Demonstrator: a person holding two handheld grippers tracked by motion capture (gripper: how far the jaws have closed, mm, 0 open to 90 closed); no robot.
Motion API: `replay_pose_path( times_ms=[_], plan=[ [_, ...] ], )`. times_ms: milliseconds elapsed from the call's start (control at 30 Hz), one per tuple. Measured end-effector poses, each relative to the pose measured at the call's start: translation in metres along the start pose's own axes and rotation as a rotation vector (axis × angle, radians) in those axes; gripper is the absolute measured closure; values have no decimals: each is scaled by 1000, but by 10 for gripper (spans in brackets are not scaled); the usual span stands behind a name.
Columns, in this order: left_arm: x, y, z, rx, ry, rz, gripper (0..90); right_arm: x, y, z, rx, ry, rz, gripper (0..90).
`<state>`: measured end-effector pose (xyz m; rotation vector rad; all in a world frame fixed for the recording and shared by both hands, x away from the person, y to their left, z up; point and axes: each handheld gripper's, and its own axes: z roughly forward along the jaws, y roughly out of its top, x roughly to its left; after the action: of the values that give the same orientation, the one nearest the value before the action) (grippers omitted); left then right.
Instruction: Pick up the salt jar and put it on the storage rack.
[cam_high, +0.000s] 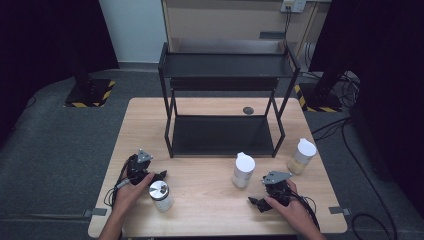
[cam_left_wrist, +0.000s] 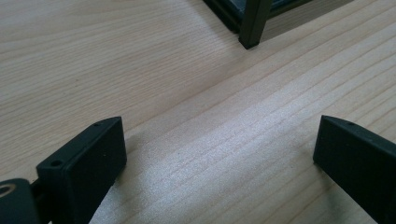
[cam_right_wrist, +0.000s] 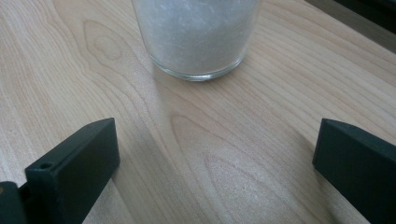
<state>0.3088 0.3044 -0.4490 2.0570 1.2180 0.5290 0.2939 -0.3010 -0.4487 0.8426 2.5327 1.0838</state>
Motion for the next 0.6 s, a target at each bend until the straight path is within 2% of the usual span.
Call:
replay_pose_path(
  times_ms=[67, 233, 300, 400, 600],
  plan=[
    [1, -2, -1, -9, -3, -10, 18, 0, 0, 0, 0, 0, 0, 9],
    [4, -7, -5, -29, 5, -3, 27, 0, 0, 0, 0, -1, 1, 10],
    [11, -12, -10, -41, 10, -31, 26, 0, 0, 0, 0, -1, 1, 9],
    [14, -15, -17, -55, 9, -35, 26, 0, 0, 0, 0, -1, 1, 9],
    [14, -14, -26, -87, 15, -45, 25, 0, 0, 0, 0, -2, 1, 9]
  ],
)
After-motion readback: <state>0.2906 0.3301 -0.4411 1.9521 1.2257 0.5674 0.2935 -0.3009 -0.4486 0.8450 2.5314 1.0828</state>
